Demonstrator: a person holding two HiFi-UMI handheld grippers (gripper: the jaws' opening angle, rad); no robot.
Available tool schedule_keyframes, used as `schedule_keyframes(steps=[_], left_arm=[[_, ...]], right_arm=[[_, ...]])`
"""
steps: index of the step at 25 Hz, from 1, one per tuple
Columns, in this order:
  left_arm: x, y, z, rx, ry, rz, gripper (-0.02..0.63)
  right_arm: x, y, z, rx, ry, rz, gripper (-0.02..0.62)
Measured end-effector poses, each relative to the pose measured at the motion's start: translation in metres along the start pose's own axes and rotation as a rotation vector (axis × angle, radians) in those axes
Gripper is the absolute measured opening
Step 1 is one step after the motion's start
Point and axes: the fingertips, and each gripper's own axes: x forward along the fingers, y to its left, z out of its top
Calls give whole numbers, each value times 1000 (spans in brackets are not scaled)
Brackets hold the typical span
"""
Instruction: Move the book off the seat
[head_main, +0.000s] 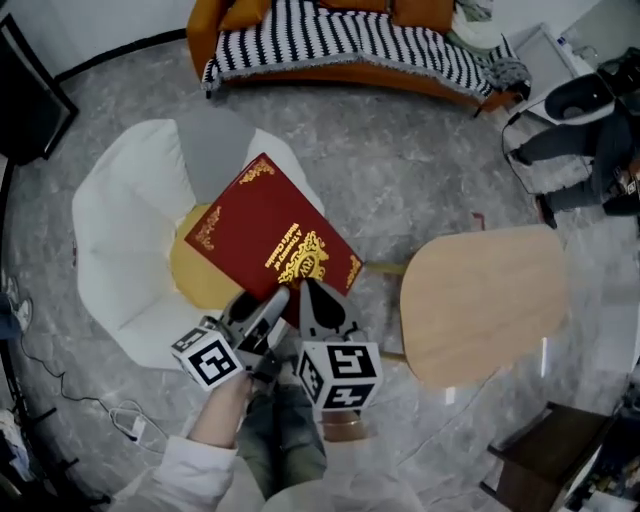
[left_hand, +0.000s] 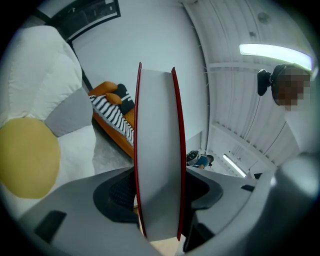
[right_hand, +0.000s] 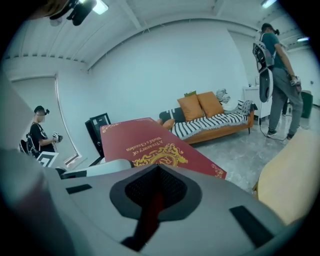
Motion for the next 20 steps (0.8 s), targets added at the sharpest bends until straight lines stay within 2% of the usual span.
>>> schedule_keyframes(steps=[5,11,16,20], left_arm=[[-16,-71,21,46,9,-25,259],[-35,-141,24,74,52,-99,259],[-47,-201,20,105,68,-152,259],[-58,-234,27,118,68,-175,259]], right_arm=[[-55,25,47,3,-50,34,11],[-119,42,79,40,-102,43,11],[-174,49,105,32,-150,41,11],[-205,65,124,-6,-191,55,11]])
